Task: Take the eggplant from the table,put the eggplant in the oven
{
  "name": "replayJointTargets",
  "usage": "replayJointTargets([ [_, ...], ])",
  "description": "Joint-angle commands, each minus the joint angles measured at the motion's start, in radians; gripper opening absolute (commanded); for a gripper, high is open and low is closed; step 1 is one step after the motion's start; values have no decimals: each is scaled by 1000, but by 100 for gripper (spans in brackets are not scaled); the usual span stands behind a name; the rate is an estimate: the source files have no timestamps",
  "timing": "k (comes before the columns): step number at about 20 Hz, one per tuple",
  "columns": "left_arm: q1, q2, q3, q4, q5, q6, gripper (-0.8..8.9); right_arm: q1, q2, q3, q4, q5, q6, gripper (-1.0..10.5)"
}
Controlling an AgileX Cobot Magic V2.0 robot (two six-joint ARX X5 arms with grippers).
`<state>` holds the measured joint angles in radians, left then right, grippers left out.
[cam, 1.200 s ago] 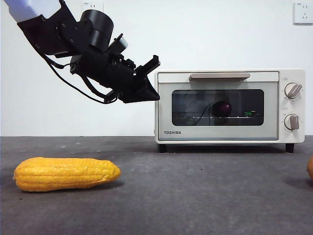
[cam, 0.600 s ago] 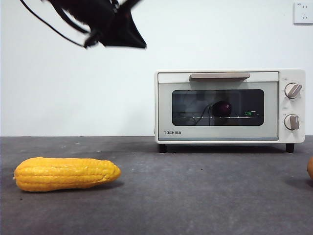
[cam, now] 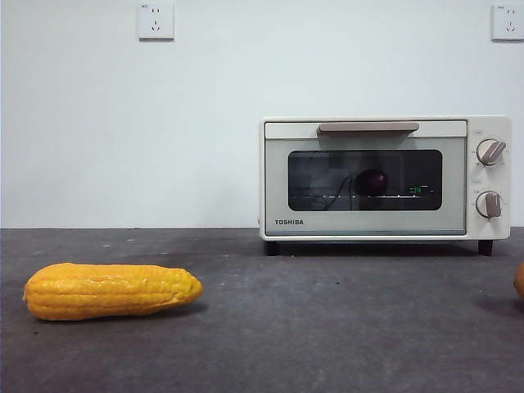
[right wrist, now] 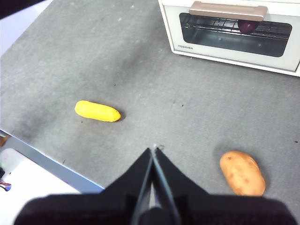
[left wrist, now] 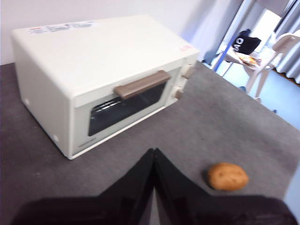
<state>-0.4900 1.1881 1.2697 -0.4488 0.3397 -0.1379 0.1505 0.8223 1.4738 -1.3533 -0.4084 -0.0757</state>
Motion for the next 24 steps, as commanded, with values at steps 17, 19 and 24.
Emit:
replayJointTargets([
  [17,-37,-78,0,-106,0,7,-4,2,98,1,-22,1,-7,1],
  [19,-37,-77,0,-106,0,6,-4,2,137,1,-22,1,-7,1],
  [24,-37,-77,0,-109,8,6,-4,2,249,1,-22,8,-7,1],
])
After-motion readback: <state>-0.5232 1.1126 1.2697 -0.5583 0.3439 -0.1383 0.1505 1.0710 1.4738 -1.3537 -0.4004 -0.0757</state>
